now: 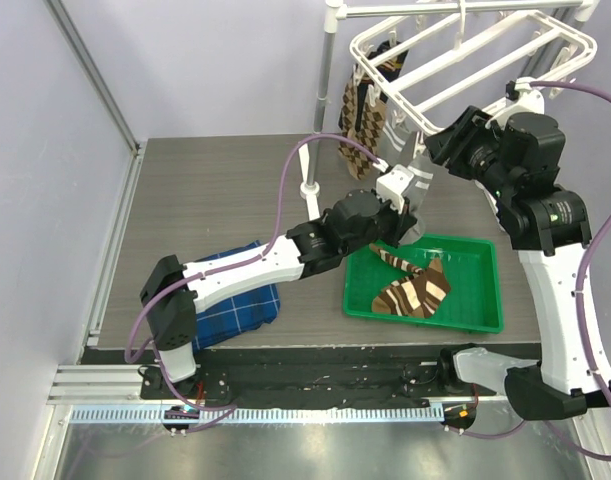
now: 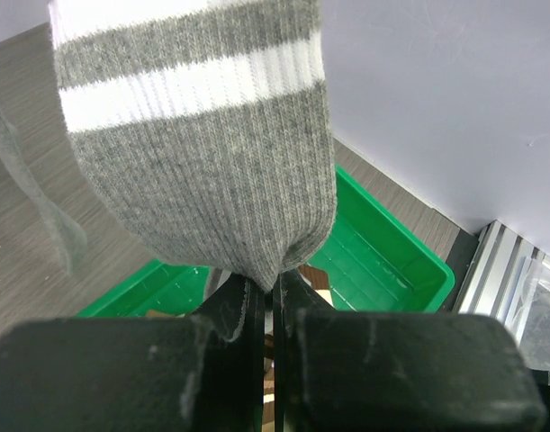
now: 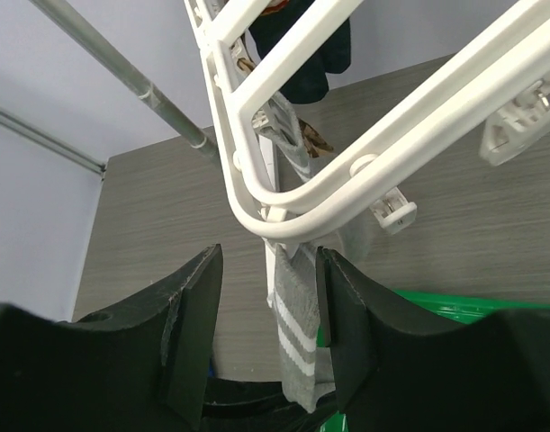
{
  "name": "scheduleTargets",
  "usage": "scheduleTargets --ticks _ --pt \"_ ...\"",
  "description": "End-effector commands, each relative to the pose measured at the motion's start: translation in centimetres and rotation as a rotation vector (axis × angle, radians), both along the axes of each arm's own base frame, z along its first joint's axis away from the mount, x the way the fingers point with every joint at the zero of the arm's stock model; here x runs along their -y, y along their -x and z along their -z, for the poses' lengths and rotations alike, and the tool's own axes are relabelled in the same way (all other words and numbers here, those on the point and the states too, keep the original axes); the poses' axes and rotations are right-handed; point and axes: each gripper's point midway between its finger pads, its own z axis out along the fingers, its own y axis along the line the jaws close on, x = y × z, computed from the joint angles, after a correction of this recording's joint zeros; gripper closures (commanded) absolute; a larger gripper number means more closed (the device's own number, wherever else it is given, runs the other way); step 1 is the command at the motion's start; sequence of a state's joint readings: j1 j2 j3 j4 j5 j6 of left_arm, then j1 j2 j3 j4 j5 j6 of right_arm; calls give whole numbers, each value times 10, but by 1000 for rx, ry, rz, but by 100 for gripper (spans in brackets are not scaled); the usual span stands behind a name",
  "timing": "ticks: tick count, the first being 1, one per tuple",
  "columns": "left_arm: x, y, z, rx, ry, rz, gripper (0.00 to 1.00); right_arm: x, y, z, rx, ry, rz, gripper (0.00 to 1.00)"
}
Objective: Remove the socks clipped to the hanger
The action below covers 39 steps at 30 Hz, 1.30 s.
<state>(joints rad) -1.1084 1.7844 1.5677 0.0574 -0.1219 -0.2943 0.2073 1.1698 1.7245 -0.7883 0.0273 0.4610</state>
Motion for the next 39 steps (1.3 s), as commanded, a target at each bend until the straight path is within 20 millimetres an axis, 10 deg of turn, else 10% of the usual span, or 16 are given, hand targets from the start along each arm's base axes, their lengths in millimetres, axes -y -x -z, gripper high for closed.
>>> scheduleTargets --ticks 1,27,39 --pt "5 -1 -40 72 80 -12 100 9 -4 -19 65 38 90 47" --pt "14 7 -40 100 63 -14 100 -12 -26 7 4 304 303 49" --pt "11 6 -36 105 54 -27 100 -13 -15 -11 15 269 264 56"
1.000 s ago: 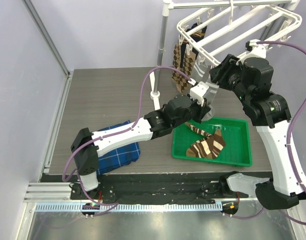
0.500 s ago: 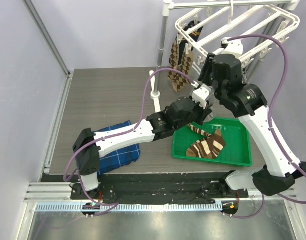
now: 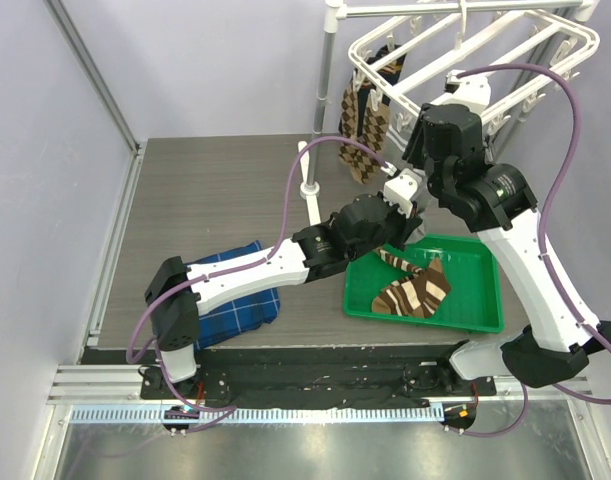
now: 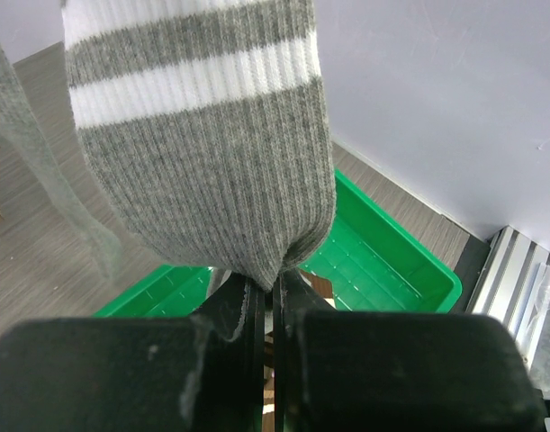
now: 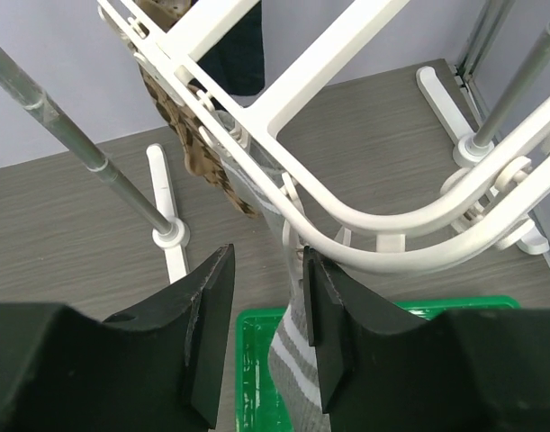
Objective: Remove the socks clipped to the hanger
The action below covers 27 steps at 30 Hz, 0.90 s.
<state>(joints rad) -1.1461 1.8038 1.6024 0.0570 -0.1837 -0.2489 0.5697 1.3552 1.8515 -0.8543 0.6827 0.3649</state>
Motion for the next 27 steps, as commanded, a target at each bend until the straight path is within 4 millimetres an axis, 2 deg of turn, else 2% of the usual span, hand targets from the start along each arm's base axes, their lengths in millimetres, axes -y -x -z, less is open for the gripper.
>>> scheduleTargets --ticks 1,8,17,27 --pt "3 0 -30 53 70 -8 100 7 10 -25 54 -33 13 56" --pt "2 1 -33 57 72 -5 100 13 11 -21 33 -13 43 51" --pt "1 1 -31 58 69 -6 100 22 11 -17 22 19 99 51" --pt "1 3 -39 64 86 3 100 12 -8 -11 30 24 107 46"
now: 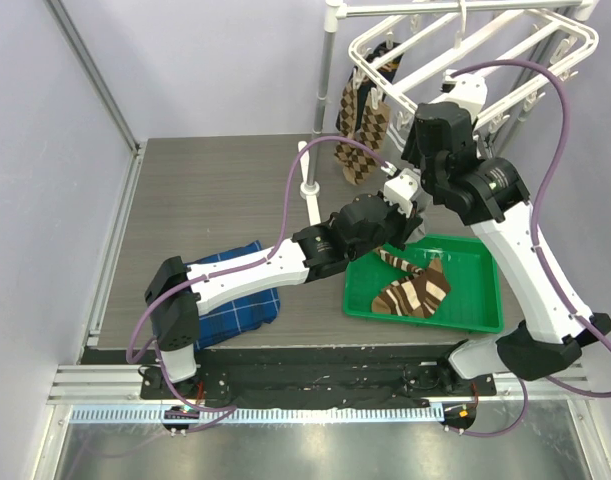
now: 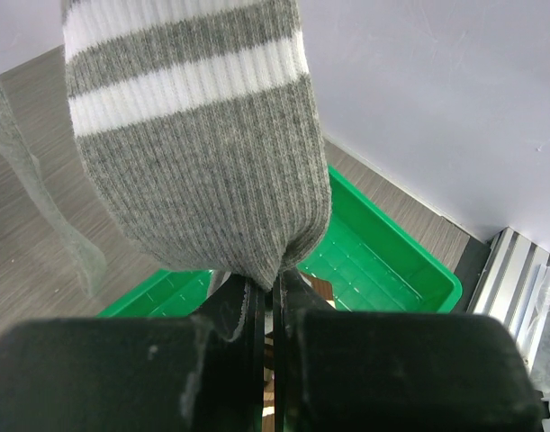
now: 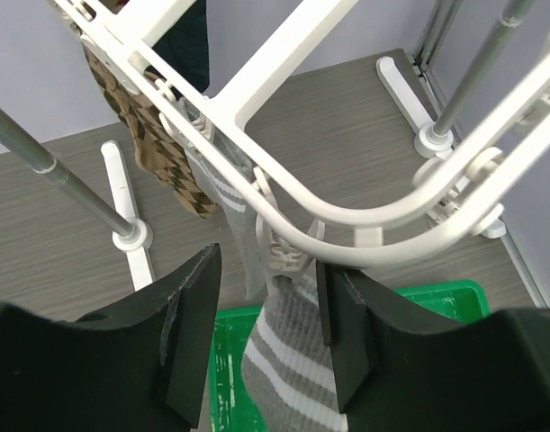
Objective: Remove the socks clipped to the hanger
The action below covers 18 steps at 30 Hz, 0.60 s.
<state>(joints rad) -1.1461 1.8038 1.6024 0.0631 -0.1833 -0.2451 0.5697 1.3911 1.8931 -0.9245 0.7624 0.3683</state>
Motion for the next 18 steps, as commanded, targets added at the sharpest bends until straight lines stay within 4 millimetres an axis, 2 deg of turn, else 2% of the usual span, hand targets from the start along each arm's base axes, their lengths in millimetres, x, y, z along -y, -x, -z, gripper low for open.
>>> scheduleTargets --ticks 1,7,10,13,16,17,18 --pt "1 3 -37 57 80 4 100 2 -9 -17 70 -17 52 46" --pt "3 3 -37 56 86 6 100 15 -10 -17 82 21 135 49" --pt "4 2 -36 56 85 7 100 15 -13 -16 83 30 138 55" --pt "4 2 -35 55 83 5 100 13 -14 -17 92 29 128 68" --pt "4 2 -33 52 76 2 100 11 -16 -15 83 40 120 95" --pt "3 1 -30 52 69 -2 100 10 -17 -14 80 42 118 99" --pt "3 0 -27 48 63 -9 100 10 -16 -13 80 41 115 99"
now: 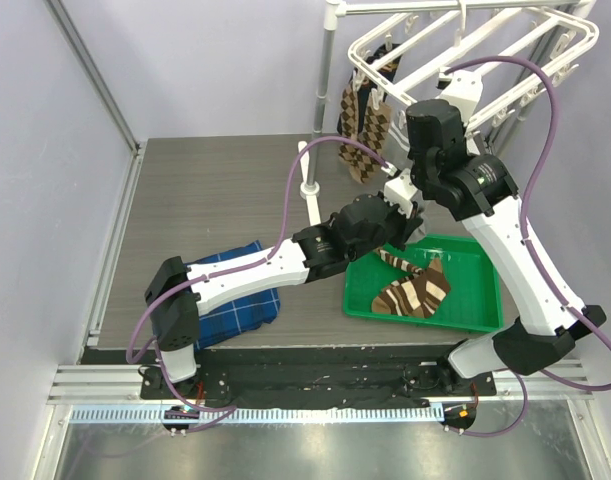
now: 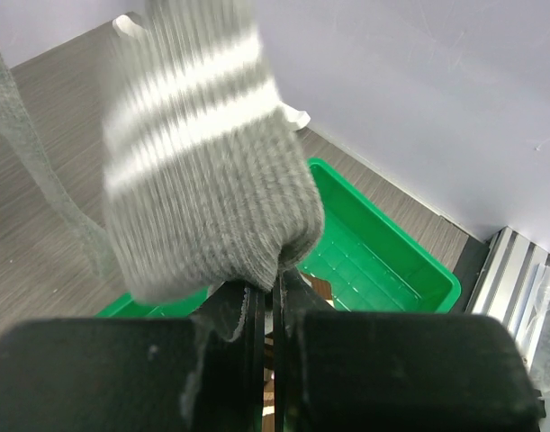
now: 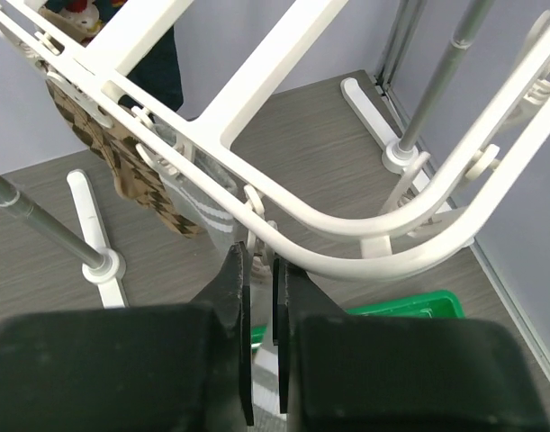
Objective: Remove the socks clipped to the hanger
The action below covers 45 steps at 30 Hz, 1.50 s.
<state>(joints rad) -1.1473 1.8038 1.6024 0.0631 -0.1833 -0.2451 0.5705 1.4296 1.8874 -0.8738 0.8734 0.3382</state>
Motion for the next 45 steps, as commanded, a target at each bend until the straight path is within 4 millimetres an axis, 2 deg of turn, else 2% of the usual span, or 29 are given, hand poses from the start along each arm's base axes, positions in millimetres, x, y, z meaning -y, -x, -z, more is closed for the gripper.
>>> scheduleTargets --ticks 1,6,7,8,10,13,14,17,18,20,21,23,24,28,31,32,33,38,45 --pt "2 0 -26 47 61 -11 100 1 -4 -14 60 -16 22 99" --pt "-6 4 1 8 24 -12 100 0 0 -17 67 -27 3 99" --pt "-7 9 1 -2 31 8 100 -3 0 -17 66 -34 -16 99" --pt "-9 13 12 -33 34 16 100 -4 1 -17 65 -39 -26 99" --pt "-10 21 21 -71 46 40 100 -8 3 -19 74 -60 -57 99" --pt "-11 29 53 -145 45 53 100 -9 5 -21 82 -75 -72 99" --pt "-11 29 77 -171 13 46 100 -9 6 -20 80 -75 -75 99" --pt "-11 33 116 -235 -19 39 100 -10 8 -21 83 -84 -89 99" --pt "-10 34 132 -264 -32 40 96 -10 9 -21 85 -87 -92 99" --pt "-11 38 151 -297 -47 42 88 -8 11 -24 93 -93 -95 99" --pt "-12 36 163 -311 -62 25 76 -10 12 -24 93 -97 -107 99" --pt "-18 30 181 -335 -98 -34 67 -11 14 -23 91 -104 -122 99" --pt "-23 23 190 -328 -117 -84 58 -16 14 -23 95 -118 -148 99" --pt "-25 13 180 -299 -122 -123 41 -22 14 -16 88 -146 -171 99" --pt "-23 11 151 -264 -112 -115 32 -21 14 -16 87 -139 -165 99" --pt "-21 8 136 -245 -99 -114 25 -20 15 -19 93 -138 -166 99" --pt "-22 8 129 -239 -100 -114 22 -20 15 -19 93 -138 -165 99" --pt "-35 9 90 -213 -57 -132 17 -21 17 -25 105 -145 -181 99" --pt "-46 6 60 -168 -46 -157 6 -23 19 -25 103 -148 -203 99"
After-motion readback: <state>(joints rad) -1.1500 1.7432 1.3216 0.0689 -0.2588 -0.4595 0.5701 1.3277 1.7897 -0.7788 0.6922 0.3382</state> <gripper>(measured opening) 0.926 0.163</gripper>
